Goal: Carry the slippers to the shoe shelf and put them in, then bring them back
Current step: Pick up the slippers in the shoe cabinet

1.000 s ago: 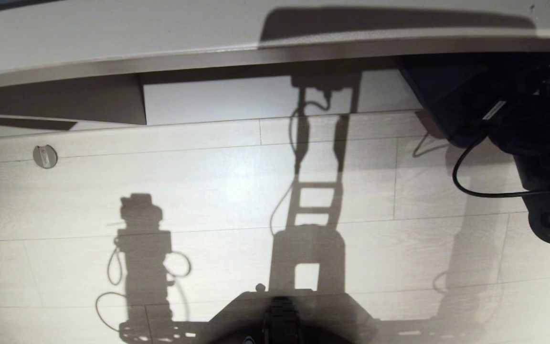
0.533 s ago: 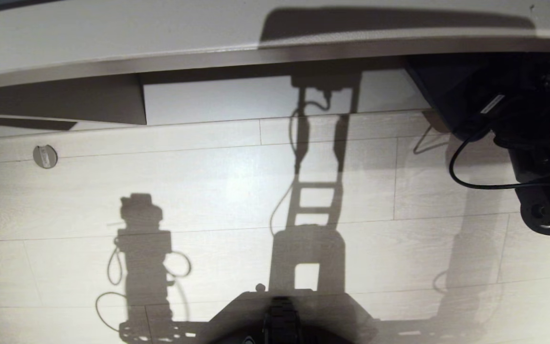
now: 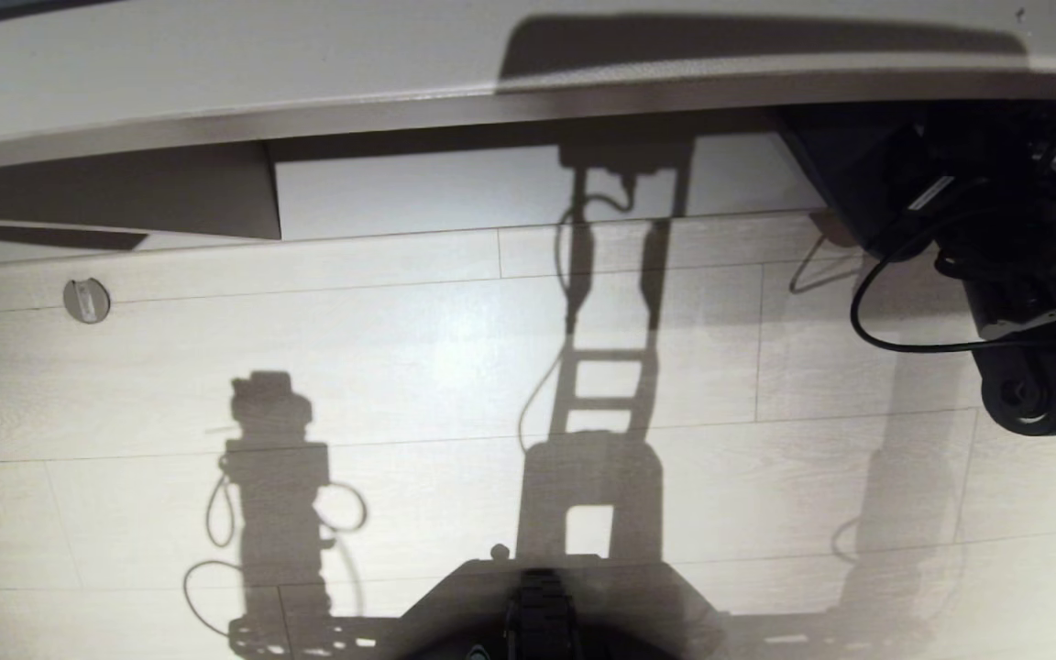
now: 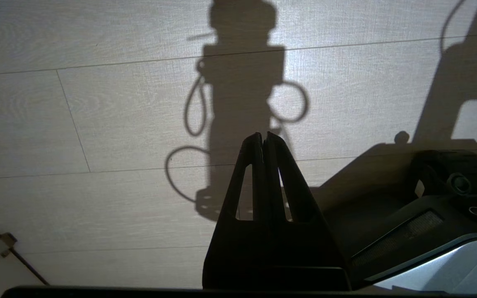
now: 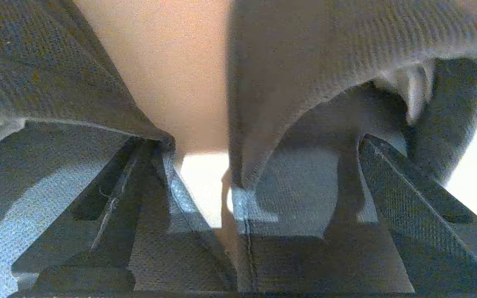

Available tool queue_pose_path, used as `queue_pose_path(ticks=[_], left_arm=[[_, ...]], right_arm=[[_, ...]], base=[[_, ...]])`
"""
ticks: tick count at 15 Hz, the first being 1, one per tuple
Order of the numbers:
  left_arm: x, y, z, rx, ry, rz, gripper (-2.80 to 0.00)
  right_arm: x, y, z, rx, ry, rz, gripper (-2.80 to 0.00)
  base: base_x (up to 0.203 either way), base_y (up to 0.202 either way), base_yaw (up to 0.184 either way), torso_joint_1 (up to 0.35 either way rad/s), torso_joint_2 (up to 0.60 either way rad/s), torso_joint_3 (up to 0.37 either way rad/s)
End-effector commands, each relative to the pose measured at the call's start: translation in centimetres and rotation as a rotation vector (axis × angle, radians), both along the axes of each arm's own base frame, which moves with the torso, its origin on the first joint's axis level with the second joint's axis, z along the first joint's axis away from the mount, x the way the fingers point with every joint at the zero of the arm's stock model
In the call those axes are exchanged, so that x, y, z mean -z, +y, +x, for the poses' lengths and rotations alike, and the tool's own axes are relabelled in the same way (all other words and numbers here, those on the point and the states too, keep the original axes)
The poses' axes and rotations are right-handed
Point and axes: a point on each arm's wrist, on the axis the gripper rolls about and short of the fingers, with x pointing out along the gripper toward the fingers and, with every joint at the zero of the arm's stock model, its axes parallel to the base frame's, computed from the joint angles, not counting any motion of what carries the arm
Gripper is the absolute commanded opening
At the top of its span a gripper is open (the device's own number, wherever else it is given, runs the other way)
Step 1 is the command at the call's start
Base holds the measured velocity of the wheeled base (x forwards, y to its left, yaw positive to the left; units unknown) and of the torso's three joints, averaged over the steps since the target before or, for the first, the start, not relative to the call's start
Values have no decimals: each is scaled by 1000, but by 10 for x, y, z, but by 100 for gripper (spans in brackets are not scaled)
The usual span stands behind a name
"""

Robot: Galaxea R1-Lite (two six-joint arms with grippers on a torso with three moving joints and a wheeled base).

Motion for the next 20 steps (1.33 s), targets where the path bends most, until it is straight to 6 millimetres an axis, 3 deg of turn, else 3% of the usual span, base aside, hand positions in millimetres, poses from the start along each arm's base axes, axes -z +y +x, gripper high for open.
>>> queue_pose_path(ticks=[1, 8, 20], left_arm=[[0, 0, 0, 0, 0, 0, -280], [0, 0, 0, 0, 0, 0, -280], [0, 0, 0, 0, 0, 0, -280]], right_arm=[[-5, 0, 4, -2, -31, -9, 0], [-25, 1, 7, -17, -113, -35, 0], [-28, 1, 16, -32, -139, -52, 0]], base=[[0, 0, 0, 0, 0, 0], [0, 0, 0, 0, 0, 0], [0, 0, 0, 0, 0, 0]])
